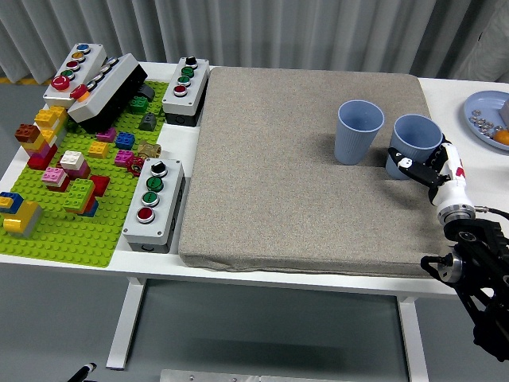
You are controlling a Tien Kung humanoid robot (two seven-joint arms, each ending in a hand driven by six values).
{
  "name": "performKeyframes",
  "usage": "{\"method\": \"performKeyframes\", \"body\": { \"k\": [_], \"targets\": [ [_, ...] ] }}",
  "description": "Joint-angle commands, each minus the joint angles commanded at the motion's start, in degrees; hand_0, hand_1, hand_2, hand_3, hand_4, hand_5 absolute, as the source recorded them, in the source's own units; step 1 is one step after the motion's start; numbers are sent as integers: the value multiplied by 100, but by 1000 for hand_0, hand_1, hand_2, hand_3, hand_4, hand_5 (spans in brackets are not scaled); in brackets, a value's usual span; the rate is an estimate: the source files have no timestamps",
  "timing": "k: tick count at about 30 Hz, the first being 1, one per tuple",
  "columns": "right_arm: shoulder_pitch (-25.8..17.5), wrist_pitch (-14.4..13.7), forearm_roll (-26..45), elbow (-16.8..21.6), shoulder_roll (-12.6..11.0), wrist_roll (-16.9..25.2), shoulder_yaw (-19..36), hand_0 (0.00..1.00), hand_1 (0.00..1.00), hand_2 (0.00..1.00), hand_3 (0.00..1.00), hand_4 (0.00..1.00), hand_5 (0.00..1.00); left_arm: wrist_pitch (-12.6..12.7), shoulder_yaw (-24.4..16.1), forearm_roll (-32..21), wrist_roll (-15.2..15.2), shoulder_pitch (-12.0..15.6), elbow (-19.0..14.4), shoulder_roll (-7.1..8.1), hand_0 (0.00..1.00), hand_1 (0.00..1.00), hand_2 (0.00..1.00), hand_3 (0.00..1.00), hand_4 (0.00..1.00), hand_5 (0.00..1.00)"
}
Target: Pick cup pour cup place
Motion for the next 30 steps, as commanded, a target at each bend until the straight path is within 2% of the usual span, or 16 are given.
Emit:
{"method": "performKeyframes", "body": {
  "k": [5,6,11,12,17,18,30],
  "targets": [
    [5,81,-168,-6,-6,-91,26,868,743,634,726,595,2,-1,2,-2,0,-7,0,0,843,799,882,790,637,990],
    [7,110,-211,-11,-7,-122,40,893,777,707,835,699,2,-1,5,-6,0,-9,0,1,843,798,882,789,637,990],
    [5,172,-301,-27,-9,-207,74,893,777,707,835,699,2,-2,-1,1,-1,-9,0,1,843,798,882,789,637,990],
    [5,184,-340,-31,-9,-246,82,907,803,841,937,800,6,-1,-6,2,-1,-7,0,0,844,798,881,789,637,989],
    [4,228,-346,-32,-4,-270,97,907,803,841,937,800,6,0,-12,6,-1,-6,0,-2,844,798,881,789,637,989],
    [5,235,-349,-31,-3,-273,101,916,823,915,955,800,6,0,-13,7,0,-7,0,-2,843,798,881,789,636,988],
    [6,316,-423,-29,-9,-339,169,923,834,929,962,800,6,1,-38,22,0,-10,0,-4,844,798,881,789,637,990]
  ]
}}
